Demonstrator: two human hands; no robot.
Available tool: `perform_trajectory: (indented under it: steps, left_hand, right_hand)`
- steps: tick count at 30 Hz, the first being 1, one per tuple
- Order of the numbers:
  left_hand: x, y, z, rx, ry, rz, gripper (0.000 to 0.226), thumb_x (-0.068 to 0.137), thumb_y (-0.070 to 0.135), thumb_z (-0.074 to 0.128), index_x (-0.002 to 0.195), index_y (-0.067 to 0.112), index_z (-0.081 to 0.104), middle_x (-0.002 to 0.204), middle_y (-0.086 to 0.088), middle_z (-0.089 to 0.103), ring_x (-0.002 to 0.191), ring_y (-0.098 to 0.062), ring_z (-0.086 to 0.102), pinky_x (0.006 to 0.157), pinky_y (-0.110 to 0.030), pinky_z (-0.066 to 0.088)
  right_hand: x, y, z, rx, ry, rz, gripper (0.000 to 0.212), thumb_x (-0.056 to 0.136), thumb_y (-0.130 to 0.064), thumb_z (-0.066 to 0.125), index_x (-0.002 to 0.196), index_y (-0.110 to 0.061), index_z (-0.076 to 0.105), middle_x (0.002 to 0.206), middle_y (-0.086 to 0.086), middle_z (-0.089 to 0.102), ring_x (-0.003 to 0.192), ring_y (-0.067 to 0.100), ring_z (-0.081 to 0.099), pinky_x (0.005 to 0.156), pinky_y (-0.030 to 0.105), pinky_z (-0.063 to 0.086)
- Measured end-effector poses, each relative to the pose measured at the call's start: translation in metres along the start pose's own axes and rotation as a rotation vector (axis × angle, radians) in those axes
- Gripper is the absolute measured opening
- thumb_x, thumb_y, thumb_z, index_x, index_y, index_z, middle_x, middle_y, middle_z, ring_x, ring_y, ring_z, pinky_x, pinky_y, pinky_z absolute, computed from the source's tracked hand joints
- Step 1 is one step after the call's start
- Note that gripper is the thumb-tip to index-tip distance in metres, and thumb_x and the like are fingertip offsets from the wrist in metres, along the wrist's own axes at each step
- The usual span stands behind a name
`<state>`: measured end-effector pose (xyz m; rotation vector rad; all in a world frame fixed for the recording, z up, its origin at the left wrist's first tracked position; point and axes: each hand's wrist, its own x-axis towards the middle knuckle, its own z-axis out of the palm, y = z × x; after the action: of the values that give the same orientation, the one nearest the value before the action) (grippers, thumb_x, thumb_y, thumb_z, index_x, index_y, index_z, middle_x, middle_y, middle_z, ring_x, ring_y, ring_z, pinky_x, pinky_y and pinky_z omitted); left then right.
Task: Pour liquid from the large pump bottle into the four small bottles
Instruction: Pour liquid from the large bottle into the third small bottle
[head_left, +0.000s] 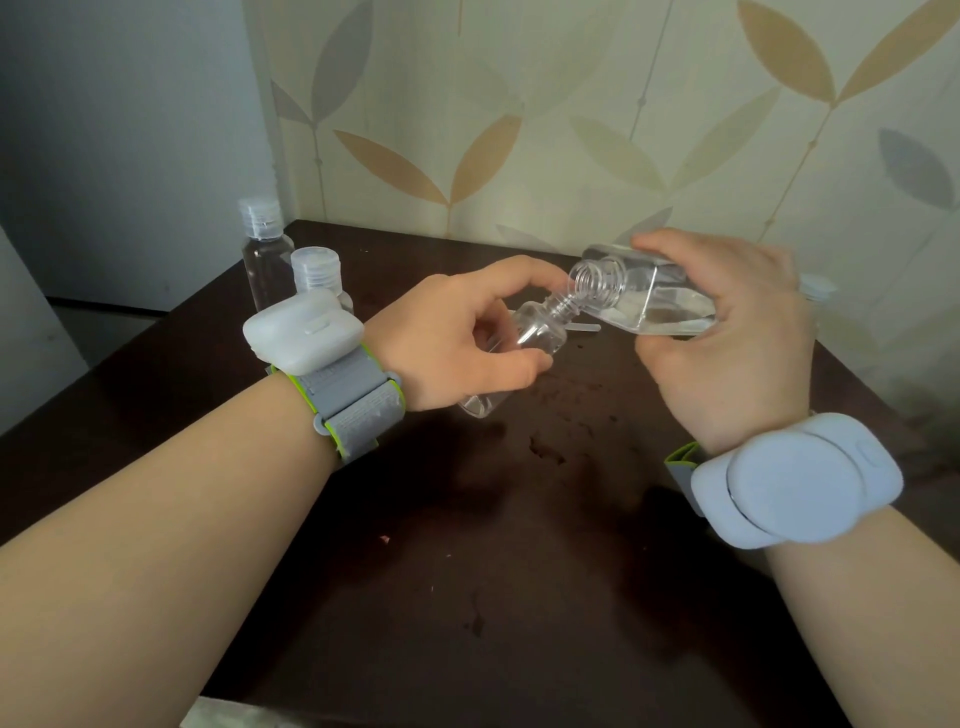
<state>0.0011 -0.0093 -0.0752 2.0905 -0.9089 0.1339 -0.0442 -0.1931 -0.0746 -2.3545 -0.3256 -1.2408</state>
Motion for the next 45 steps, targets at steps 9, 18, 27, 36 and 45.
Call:
perform_trajectory:
  steps: [9,18,27,36,45]
  left_hand:
    - [0.0002,-0.0002,0.0003,-0.024,0.002,0.008,0.041,0.065,0.037,0.060,0.096,0.057,0.041,0.058,0.007,0.053,0.050,-0.003,0.041,0.059,-0.012,0.037]
    - [0.0001,0.0009,0.0023,-0.016,-0.004,0.012,0.040,0.066,0.036,0.059,0.096,0.055,0.041,0.058,0.007,0.053,0.051,-0.003,0.042,0.059,-0.010,0.036]
    - [-0.0005,0.0007,0.0012,-0.021,-0.005,0.022,0.039,0.067,0.036,0.059,0.095,0.056,0.041,0.060,0.005,0.056,0.052,-0.003,0.041,0.060,-0.012,0.038]
    - [-0.0005,0.0002,0.0016,-0.036,-0.016,0.022,0.039,0.067,0.035,0.060,0.096,0.053,0.042,0.060,0.005,0.055,0.051,-0.003,0.040,0.059,-0.010,0.037]
    - [-0.0003,-0.0007,0.0018,-0.026,-0.007,0.021,0.040,0.067,0.036,0.060,0.095,0.056,0.041,0.059,0.006,0.055,0.052,-0.003,0.041,0.060,-0.010,0.037]
  right_hand:
    - [0.0006,0.0016,-0.0004,-0.015,-0.003,-0.020,0.053,0.059,0.014,0.058,0.103,-0.013,0.066,0.098,0.006,0.066,0.096,0.038,0.050,0.085,0.051,0.037]
    - [0.0010,0.0010,-0.0023,-0.007,-0.003,-0.022,0.051,0.060,0.015,0.057,0.102,-0.012,0.067,0.097,0.007,0.065,0.096,0.038,0.049,0.085,0.052,0.036]
    - [0.0004,0.0015,-0.0006,0.004,0.006,-0.028,0.048,0.061,0.015,0.057,0.100,-0.012,0.067,0.097,0.006,0.066,0.096,0.038,0.049,0.085,0.054,0.038]
    - [0.0003,0.0029,0.0006,0.010,0.016,-0.036,0.050,0.060,0.016,0.057,0.100,-0.013,0.067,0.096,0.005,0.065,0.097,0.037,0.049,0.086,0.057,0.038]
    - [-0.0005,0.0033,0.0020,0.009,0.036,-0.054,0.049,0.060,0.016,0.057,0.099,-0.012,0.068,0.097,0.005,0.066,0.096,0.038,0.050,0.087,0.056,0.038]
